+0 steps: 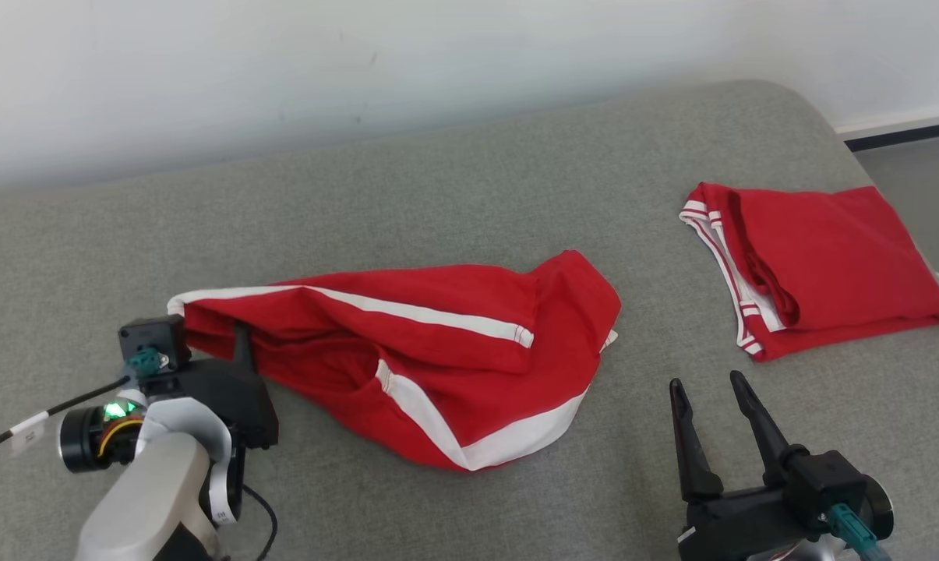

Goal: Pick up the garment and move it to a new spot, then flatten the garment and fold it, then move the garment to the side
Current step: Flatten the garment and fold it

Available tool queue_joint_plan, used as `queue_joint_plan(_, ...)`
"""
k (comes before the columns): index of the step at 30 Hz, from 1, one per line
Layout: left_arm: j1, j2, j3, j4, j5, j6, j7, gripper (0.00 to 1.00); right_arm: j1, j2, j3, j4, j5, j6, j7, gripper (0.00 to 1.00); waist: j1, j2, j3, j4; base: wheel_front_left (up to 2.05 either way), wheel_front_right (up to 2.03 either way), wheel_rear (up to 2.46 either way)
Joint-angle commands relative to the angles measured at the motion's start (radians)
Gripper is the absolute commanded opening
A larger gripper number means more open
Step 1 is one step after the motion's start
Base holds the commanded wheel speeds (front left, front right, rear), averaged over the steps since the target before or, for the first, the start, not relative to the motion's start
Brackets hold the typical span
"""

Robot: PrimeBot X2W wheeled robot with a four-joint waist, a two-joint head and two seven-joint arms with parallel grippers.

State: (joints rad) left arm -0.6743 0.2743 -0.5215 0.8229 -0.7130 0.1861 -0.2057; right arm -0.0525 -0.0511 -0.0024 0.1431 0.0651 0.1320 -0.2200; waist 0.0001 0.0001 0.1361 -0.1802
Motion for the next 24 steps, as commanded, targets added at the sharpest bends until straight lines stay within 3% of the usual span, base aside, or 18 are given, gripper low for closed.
queue_joint_plan(1, 0.020, -0.003, -0.012, 0.014, 0.007, -0.005, 0.026, 1.00, 0.005, 0.002, -0.001, -0.001, -0.005, -0.002, 0.000, 1.00, -0.0001, -0.0001, -0.009, -0.003, 0.00, 0.00, 0.00)
queue_joint_plan(10, 0.063, 0.003, -0.029, -0.029, -0.047, -0.019, 0.195, 1.00, 0.028, 0.002, -0.009, -0.011, -0.008, -0.002, 0.007, 1.00, -0.0001, -0.0001, -0.034, 0.011, 0.00, 0.00, 0.00)
queue_joint_plan(19, 0.191, 0.041, -0.067, -0.345, -0.083, -0.032, 0.325, 1.00, 0.041, 0.002, -0.010, -0.015, -0.002, -0.002, 0.011, 1.00, -0.0001, -0.0001, -0.049, 0.027, 0.00, 0.00, 0.00)
queue_joint_plan(24, 0.214, 0.075, -0.115, -0.496, -0.045, -0.011, 0.389, 1.00, 0.028, 0.002, -0.002, -0.017, 0.004, -0.002, 0.009, 1.00, -0.0001, -0.0001, -0.033, 0.024, 0.00, 0.00, 0.00)
